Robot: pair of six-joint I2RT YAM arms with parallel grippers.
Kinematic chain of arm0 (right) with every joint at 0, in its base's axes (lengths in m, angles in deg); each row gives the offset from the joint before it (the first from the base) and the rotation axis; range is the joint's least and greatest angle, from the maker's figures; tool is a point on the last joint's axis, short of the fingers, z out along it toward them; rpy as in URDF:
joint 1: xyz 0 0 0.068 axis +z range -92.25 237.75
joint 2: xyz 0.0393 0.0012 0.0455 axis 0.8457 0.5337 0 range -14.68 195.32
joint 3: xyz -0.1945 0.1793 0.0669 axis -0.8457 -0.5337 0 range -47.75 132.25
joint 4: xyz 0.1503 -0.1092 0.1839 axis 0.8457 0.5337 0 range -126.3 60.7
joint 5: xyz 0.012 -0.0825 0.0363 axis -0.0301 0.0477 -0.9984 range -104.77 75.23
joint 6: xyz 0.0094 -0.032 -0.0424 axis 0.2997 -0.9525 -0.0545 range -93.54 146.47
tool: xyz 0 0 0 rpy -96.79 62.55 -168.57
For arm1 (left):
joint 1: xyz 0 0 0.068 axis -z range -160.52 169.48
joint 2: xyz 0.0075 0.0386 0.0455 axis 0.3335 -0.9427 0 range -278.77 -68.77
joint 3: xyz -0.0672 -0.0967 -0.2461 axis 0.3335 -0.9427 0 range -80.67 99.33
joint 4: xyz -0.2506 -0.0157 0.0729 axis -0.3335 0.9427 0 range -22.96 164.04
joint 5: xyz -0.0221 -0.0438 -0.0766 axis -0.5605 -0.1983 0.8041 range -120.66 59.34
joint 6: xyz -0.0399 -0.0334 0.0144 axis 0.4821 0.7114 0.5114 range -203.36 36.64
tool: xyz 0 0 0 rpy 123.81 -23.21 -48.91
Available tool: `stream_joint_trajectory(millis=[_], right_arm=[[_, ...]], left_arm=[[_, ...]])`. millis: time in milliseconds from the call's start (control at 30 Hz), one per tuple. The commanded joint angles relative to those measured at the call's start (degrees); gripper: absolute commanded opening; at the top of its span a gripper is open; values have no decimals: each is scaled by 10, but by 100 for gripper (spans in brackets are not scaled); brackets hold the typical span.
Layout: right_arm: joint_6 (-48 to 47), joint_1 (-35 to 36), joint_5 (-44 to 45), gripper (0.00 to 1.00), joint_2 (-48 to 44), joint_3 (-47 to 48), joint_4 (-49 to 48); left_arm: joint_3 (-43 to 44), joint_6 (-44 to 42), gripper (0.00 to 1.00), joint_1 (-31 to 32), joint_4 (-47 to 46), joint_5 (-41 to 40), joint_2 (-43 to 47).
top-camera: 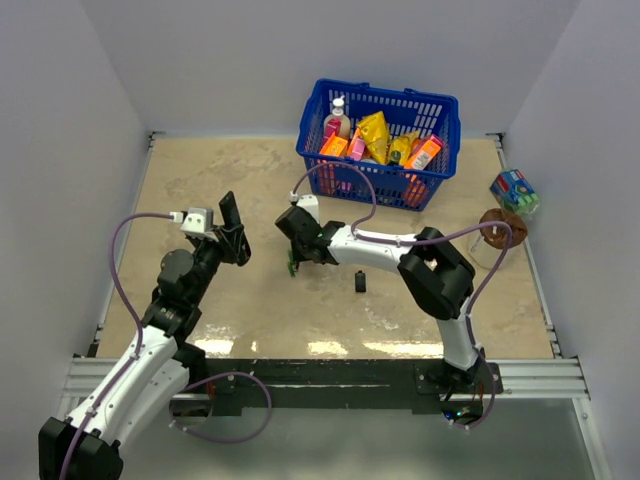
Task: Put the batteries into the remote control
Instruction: Adjust the battery at the center of the board.
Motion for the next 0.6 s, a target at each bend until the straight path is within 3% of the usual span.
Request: stream_joint_trajectory(millis=[0, 567], right_arm=[[14, -6, 1, 29, 8, 27, -3], [17, -7, -29, 29, 28, 43, -5]], left_arm=[[-1, -12, 0, -2, -49, 8, 2], [-1, -10, 0, -2, -52, 15, 2]])
